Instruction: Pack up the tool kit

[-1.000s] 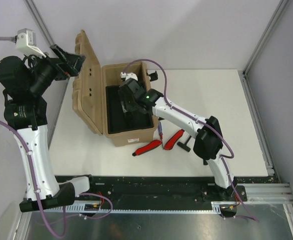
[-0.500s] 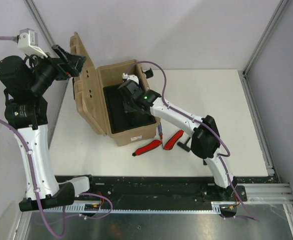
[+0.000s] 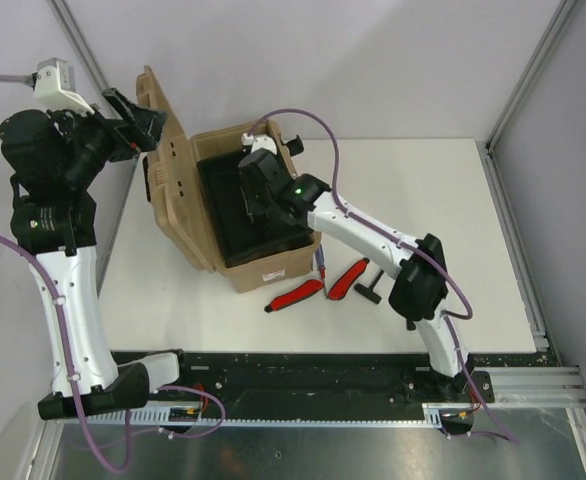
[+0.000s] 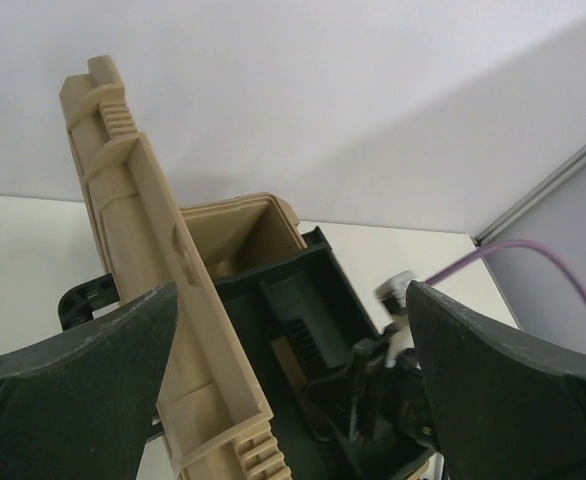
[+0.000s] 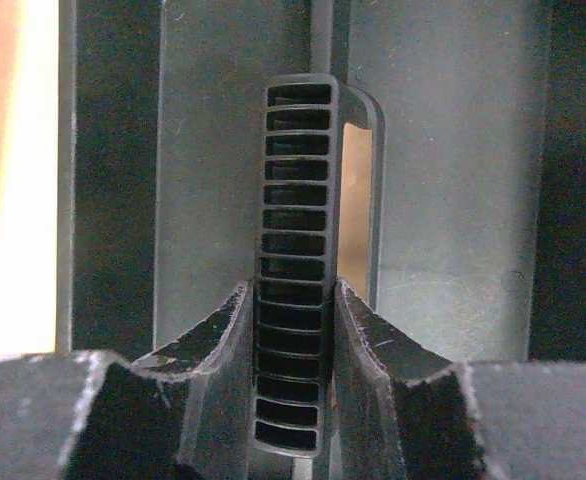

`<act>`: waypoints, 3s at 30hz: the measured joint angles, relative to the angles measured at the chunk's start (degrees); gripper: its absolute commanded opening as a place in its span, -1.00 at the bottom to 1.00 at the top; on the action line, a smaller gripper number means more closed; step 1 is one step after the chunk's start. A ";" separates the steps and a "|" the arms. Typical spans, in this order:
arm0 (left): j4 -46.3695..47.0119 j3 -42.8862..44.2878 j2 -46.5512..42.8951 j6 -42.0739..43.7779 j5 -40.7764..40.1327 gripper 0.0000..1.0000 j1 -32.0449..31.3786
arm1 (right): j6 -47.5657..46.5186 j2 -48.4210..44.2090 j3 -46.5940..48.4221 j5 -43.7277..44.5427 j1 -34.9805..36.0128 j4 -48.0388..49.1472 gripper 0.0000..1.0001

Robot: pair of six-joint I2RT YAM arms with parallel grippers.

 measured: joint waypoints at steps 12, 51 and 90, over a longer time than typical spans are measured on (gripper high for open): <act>-2.21 2.62 1.14 0.79 -5.35 0.99 -0.02 | 0.24 -15.63 -4.76 0.52 -6.40 5.75 -1.00; -4.20 7.15 6.71 0.76 -5.88 0.99 -0.07 | 0.31 -9.38 -45.66 -7.56 -59.14 26.40 0.19; -7.21 6.32 7.67 -2.43 -7.96 0.98 -0.07 | 29.92 -29.29 -64.63 1.73 -30.60 5.88 0.01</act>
